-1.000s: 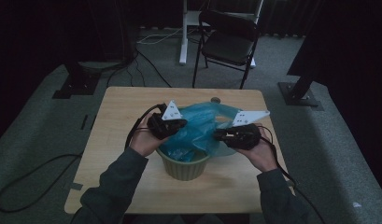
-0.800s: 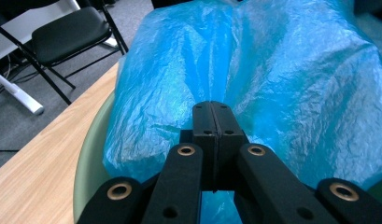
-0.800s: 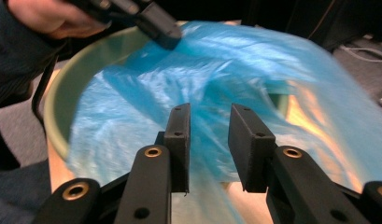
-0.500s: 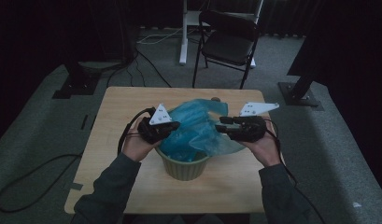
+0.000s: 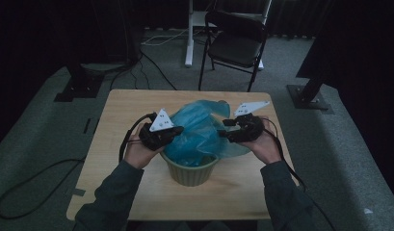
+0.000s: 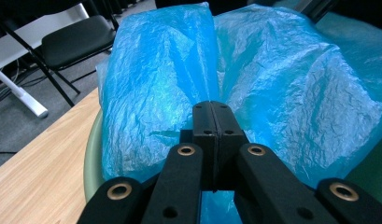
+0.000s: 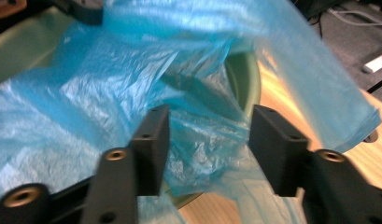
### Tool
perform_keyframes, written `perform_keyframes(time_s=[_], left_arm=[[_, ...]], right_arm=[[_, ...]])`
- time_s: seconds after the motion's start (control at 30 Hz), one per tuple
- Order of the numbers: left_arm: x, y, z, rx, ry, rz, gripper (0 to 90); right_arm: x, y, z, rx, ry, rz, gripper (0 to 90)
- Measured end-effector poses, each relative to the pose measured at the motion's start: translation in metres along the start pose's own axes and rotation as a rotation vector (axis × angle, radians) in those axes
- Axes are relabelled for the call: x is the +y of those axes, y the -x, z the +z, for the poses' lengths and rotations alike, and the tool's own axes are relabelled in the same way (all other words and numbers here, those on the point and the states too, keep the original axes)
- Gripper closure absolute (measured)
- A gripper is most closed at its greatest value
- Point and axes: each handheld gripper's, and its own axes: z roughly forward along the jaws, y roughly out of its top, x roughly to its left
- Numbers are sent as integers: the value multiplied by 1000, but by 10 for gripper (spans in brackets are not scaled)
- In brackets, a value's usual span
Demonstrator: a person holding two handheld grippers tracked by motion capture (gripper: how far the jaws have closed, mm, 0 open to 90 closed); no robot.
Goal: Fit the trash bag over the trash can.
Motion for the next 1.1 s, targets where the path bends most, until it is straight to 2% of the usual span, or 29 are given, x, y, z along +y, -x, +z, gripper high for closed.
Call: perform_keyframes(time_s=[0.07,0.3,0.43,0.77,1.1], left_arm=[[-2,0,-1,2,5,-1,897],[-8,-3,-7,11,18,-23,896],[-12,-4,-10,15,20,-29,896],[-21,-11,-24,43,36,-54,896],[-37,-24,-36,75,38,-106,896]], right_arm=[[-1,-1,0,-1,3,-7,641],[-3,-3,-2,-22,4,-18,817],[-4,-3,-3,-27,4,-24,875],[-11,1,-11,-54,9,-3,896],[-21,4,-19,-70,6,12,896]])
